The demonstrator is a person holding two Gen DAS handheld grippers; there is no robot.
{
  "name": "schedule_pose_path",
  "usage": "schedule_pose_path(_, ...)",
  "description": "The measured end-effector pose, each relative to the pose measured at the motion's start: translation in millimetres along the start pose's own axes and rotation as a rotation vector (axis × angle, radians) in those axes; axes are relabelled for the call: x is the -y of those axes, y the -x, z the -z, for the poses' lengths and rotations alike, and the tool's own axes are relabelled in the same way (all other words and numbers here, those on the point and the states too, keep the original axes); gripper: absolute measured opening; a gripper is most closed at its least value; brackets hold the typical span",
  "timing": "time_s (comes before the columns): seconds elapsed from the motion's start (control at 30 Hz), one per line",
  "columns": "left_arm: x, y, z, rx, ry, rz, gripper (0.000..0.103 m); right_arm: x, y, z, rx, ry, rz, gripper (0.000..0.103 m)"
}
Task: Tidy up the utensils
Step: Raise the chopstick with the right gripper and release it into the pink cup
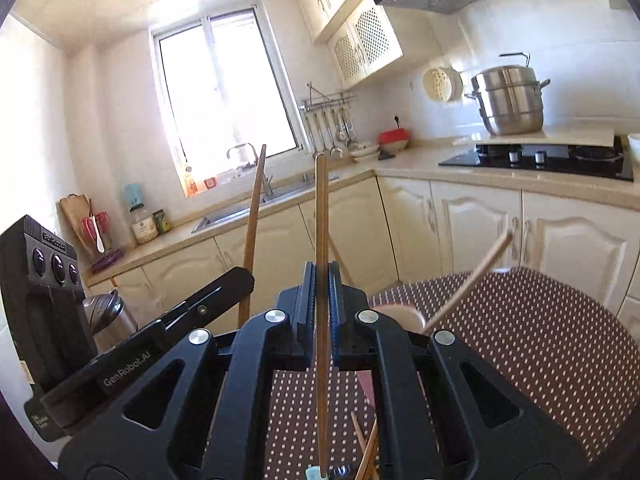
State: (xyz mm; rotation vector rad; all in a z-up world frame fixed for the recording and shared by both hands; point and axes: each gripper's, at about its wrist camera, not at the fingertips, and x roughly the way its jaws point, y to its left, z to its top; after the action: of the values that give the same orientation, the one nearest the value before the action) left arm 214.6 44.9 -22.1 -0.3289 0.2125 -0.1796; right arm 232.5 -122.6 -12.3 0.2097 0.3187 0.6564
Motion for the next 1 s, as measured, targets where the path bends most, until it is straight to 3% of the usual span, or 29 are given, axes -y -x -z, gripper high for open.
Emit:
schedule_pose_path(0.2,20,-26,-19,0.118,-0.041,0.017,0.005,6,7,-38,0.107,0.054,0.048,0.007)
schedule_pose_path(0.47,20,-62,-30,0.208,-0.036,0.022,0.005,12,0,-66,0.228,0.095,0.094,0.007)
schedule_pose_path(0.77,10,-103,-10,0.188,-0.033,-0.010,0.005,21,-20,-50,0.236,0.134,0.143,0.007)
schedule_pose_path(1.0,1,-107,2,0.149,-0.026,-0.029,0.006,25,-27,-36,0.206,0.134,0.157,0.007)
